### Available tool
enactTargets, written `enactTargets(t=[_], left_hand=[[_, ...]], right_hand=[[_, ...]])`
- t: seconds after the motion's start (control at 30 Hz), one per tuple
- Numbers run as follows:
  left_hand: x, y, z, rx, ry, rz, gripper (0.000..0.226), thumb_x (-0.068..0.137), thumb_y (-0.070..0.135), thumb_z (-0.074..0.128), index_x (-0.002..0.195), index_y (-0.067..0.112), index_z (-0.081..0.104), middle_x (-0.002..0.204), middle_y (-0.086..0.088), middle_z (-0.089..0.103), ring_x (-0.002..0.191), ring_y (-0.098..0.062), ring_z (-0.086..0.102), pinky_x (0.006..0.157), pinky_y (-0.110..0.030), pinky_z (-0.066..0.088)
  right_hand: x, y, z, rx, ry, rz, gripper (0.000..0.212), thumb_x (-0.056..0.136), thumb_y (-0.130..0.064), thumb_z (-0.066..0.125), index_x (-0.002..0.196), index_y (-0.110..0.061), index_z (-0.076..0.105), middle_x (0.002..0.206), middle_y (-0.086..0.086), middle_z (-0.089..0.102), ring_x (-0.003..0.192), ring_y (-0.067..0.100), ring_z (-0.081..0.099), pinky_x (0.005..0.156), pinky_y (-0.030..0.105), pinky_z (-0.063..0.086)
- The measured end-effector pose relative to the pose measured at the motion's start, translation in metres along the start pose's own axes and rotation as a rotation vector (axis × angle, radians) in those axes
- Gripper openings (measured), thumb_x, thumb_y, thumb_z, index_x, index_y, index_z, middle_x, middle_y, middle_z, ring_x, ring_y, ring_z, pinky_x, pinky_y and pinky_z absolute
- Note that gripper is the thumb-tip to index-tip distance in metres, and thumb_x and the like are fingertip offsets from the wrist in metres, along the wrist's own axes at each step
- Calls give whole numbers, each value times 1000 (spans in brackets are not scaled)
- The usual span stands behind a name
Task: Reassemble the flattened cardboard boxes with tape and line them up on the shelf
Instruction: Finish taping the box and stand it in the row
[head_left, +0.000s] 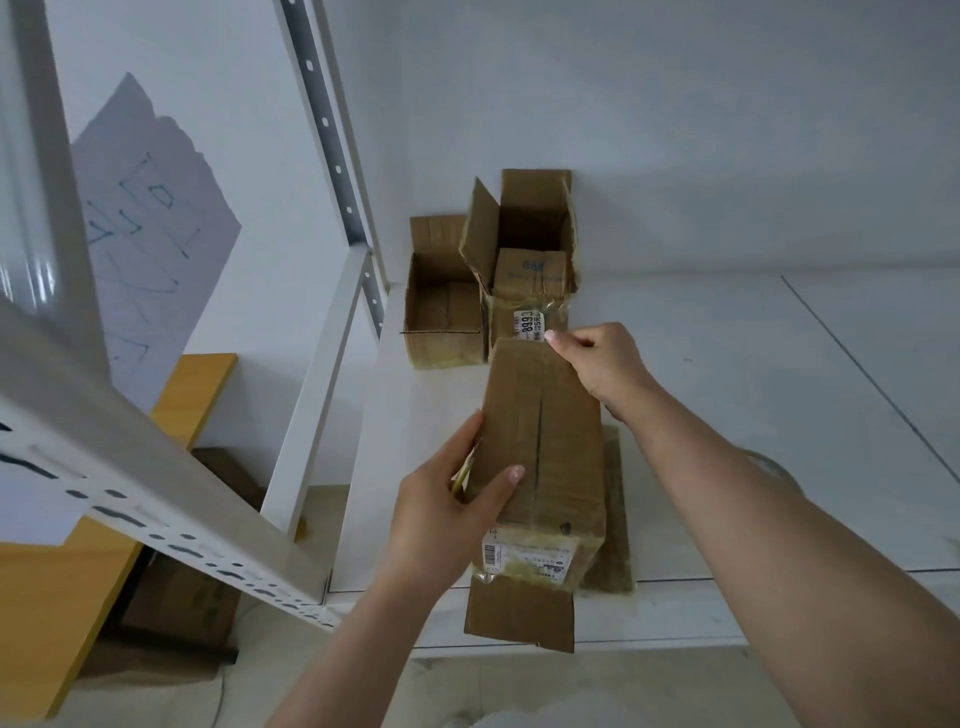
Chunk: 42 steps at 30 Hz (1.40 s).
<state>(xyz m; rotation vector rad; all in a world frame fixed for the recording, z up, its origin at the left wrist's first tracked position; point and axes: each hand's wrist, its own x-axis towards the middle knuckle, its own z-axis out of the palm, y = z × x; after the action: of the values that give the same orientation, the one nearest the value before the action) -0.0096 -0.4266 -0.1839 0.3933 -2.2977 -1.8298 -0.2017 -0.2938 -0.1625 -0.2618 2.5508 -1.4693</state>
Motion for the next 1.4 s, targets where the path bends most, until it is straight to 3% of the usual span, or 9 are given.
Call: enactTargets(t=[0.17, 0.27, 0.4, 0.67, 0.87, 1.1, 1.23, 1.33, 1.4], left_hand=[[1, -3, 3, -10, 25, -8, 67, 80, 45, 69, 142, 37, 45, 120, 34, 55, 109, 10, 58, 84, -26, 58], [0, -4, 1, -10, 15, -56, 65, 80, 50, 67, 140, 35, 47, 118, 27, 61, 103, 7, 62, 82, -26, 59], [1, -7, -10, 27, 13, -51, 42, 82, 59, 57, 112, 31, 67, 91, 14, 74, 86, -6, 71, 68, -19, 56], [7, -9, -20, -369, 132, -193, 17, 95, 28, 59, 99, 23, 75, 65, 0, 61, 54, -11, 48, 46, -22, 39], [10, -15, -21, -550, 171, -327, 20, 95, 26, 60, 101, 10, 70, 65, -3, 62, 51, -10, 52, 41, -18, 41], [15, -20, -34, -166, 227, -265, 10, 91, 27, 68, 99, 26, 72, 78, 7, 65, 50, -2, 50, 50, -22, 44], [11, -4, -37, -175, 210, -168, 13, 91, 38, 64, 95, 30, 74, 98, 12, 75, 42, -3, 41, 53, -27, 44], [4, 13, -37, -279, 146, -138, 45, 79, 62, 58, 99, 25, 75, 101, 10, 75, 42, -5, 34, 51, -25, 40], [-1, 22, -37, -276, 139, -95, 50, 74, 70, 54, 94, 29, 76, 97, 9, 76, 42, -6, 36, 48, -23, 39]], right_hand=[[-3, 1, 1, 1, 89, 7, 45, 92, -35, 65, 51, -18, 56, 35, -12, 44, 37, 2, 45, 55, 22, 40], [-12, 1, -2, 102, 62, -39, 54, 98, -41, 52, 87, 10, 66, 79, 22, 69, 75, 34, 66, 77, 41, 57], [-34, 20, -7, 148, 97, -29, 64, 104, -46, 31, 111, 14, 53, 114, 36, 56, 107, 46, 54, 100, 59, 41], [-88, 77, -1, 121, 92, 277, 50, 99, -34, 52, 141, -9, 41, 137, 12, 53, 122, 26, 53, 94, 29, 39], [-107, 75, -6, 260, 86, 387, 33, 98, -40, 54, 115, -12, 56, 88, -6, 60, 77, 8, 58, 63, 22, 40], [-114, 21, -70, 362, 40, 176, 32, 89, -11, 67, 119, -19, 61, 92, 1, 76, 78, 18, 74, 67, 31, 57], [-121, -18, -65, 262, -3, 41, 31, 92, -19, 65, 120, -31, 57, 96, -1, 74, 86, 18, 73, 82, 41, 56], [-134, -47, -50, 303, -163, -52, 19, 94, -41, 56, 112, -36, 59, 88, -1, 74, 75, 17, 73, 65, 29, 56], [-138, -54, -43, 259, -239, -104, 36, 87, -55, 46, 112, -34, 60, 92, -3, 74, 77, 13, 73, 64, 23, 56]])
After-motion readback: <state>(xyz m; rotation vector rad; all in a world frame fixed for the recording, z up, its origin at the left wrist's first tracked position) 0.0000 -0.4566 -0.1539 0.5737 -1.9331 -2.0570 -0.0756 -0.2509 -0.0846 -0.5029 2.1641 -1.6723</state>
